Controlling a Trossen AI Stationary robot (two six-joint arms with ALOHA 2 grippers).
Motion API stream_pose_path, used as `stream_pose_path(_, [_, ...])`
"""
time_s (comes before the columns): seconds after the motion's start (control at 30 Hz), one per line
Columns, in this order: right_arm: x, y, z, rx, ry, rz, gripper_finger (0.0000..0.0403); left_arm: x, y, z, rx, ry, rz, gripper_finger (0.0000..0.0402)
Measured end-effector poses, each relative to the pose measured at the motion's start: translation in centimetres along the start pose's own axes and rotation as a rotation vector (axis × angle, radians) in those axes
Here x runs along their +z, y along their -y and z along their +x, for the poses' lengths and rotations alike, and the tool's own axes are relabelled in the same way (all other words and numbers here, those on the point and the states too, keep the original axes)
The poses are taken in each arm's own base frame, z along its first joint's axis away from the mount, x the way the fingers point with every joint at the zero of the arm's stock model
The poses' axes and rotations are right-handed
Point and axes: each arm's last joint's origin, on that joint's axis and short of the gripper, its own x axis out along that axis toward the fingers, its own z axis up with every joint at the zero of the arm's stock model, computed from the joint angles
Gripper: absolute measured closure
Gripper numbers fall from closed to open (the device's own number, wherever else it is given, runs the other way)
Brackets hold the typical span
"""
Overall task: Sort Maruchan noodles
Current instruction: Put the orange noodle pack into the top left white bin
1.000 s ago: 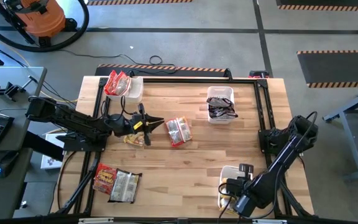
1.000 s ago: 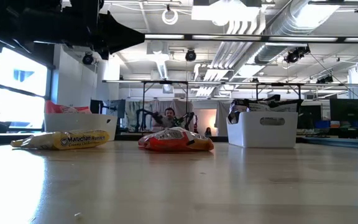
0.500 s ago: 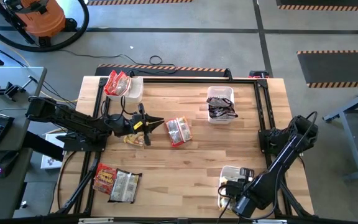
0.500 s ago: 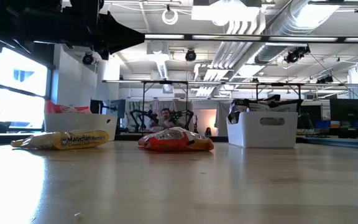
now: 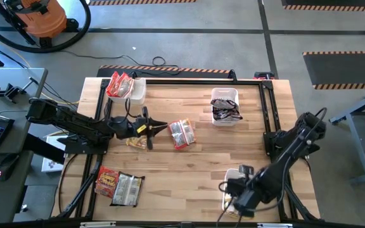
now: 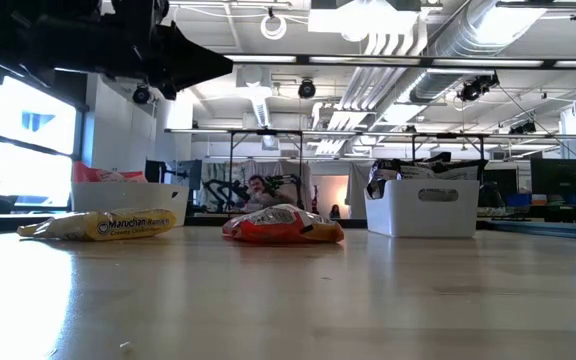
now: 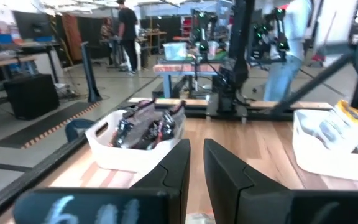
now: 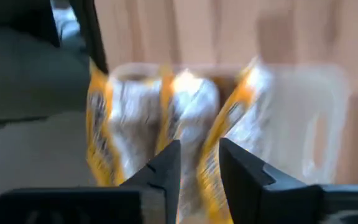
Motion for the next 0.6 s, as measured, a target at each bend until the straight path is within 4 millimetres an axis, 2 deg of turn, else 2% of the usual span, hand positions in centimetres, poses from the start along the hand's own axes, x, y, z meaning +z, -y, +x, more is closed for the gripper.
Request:
stream_pose_path(0.1, [1.0, 1.4, -0.5, -0.021, 0.103, -0.063, 0.0342, -0.3, 0.1, 0.0, -0.026, -0.028, -0.013, 0.0365])
stream_pose_path(0.23, [2.6, 4.0, 0.6, 0.000, 0.230, -0.136, 0.0386, -0.5, 0.1, 0.0, -0.029, -0.048, -0.012, 0.0365])
stream_pose_path(0.37, [4.2, 7.5, 3.2, 0.107, 0.452, -0.199, 0.0398, -0.7, 0.1, 0.0, -0.022, -0.068, -0.029, 0.0356])
stream_pose_path(0.47, [5.2, 11.0, 5.4, 0.166, 0.607, -0.214, 0.0401, -1.0, 0.2, 0.4, -0.016, -0.140, -0.031, 0.0341])
stream_pose_path(0.6, [6.4, 15.4, 7.5, 0.200, 0.708, -0.171, 0.0400, -2.2, 0.6, 1.5, -0.002, -0.291, -0.061, 0.0313])
